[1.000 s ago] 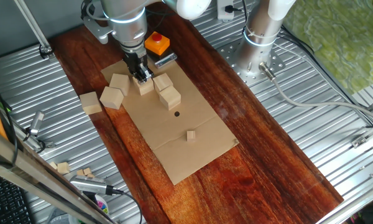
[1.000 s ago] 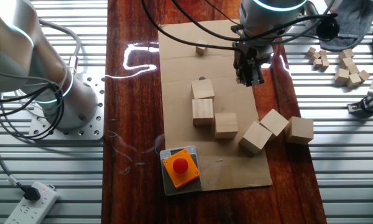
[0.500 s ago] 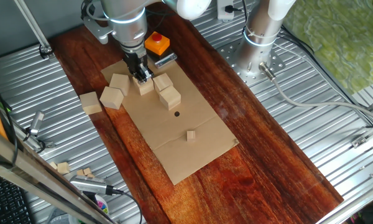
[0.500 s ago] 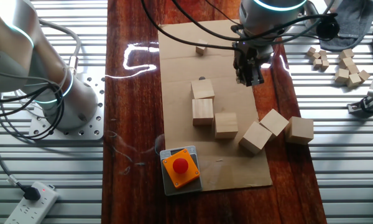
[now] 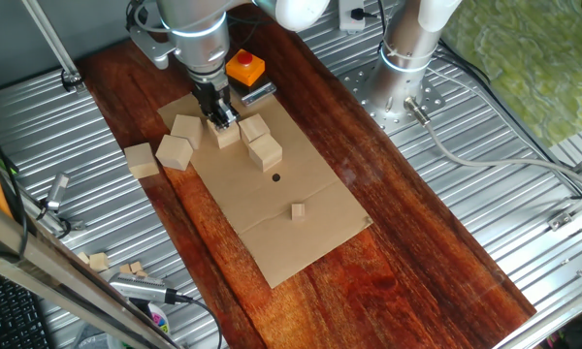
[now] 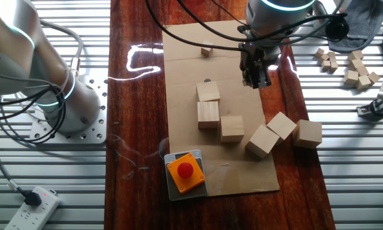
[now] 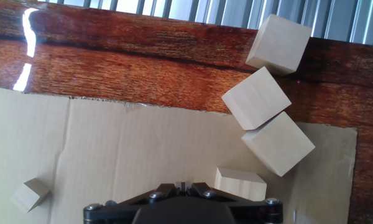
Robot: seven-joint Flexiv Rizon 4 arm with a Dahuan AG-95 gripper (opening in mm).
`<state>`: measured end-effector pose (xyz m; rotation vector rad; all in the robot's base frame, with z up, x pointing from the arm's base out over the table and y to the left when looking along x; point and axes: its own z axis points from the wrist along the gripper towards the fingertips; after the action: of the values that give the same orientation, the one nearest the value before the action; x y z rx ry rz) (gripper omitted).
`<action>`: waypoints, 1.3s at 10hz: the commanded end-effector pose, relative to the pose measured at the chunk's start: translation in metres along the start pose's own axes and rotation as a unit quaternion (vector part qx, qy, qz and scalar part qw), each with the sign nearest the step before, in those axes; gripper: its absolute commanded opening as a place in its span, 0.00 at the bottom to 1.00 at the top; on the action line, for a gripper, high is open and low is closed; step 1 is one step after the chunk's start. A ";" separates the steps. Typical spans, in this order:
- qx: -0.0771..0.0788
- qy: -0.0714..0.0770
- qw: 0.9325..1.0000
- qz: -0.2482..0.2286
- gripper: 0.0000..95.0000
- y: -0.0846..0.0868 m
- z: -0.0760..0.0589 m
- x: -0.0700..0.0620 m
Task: Stack the blocks into a pyramid shape
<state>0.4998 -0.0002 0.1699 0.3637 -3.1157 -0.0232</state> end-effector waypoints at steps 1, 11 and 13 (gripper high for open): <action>0.000 0.001 1.000 0.001 0.00 0.000 0.000 0.000; -0.001 0.000 1.000 0.016 0.00 0.000 0.001 0.000; -0.003 0.000 1.000 0.024 0.00 0.001 0.001 -0.001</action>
<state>0.5005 0.0016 0.1684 0.2873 -3.1238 -0.0334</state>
